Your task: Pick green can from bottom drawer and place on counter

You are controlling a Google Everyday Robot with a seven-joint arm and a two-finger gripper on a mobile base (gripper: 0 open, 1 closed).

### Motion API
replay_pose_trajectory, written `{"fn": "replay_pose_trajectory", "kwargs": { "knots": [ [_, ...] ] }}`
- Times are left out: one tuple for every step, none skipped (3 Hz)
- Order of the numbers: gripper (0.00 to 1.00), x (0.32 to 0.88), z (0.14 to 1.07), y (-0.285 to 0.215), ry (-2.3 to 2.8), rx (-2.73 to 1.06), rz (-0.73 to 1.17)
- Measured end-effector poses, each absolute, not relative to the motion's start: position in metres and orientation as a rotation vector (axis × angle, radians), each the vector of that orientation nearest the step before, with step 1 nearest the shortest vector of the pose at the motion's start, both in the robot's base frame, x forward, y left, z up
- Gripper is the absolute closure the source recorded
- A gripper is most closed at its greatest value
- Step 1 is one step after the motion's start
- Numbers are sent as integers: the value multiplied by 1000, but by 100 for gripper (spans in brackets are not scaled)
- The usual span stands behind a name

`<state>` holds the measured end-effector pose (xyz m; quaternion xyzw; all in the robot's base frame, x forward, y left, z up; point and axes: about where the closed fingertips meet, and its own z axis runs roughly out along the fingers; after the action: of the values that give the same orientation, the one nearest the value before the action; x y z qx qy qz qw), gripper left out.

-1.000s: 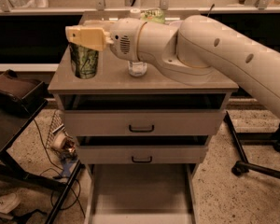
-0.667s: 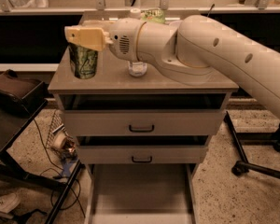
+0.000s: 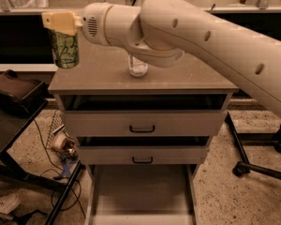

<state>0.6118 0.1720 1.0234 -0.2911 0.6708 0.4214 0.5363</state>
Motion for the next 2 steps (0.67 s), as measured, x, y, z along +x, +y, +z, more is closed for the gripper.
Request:
{"fn": "replay_pose_trajectory", "kwargs": {
  "knots": [
    [100,636,1004,197,1671,-670,893],
    [100,656,986,202,1688,-662,802]
  ]
}}
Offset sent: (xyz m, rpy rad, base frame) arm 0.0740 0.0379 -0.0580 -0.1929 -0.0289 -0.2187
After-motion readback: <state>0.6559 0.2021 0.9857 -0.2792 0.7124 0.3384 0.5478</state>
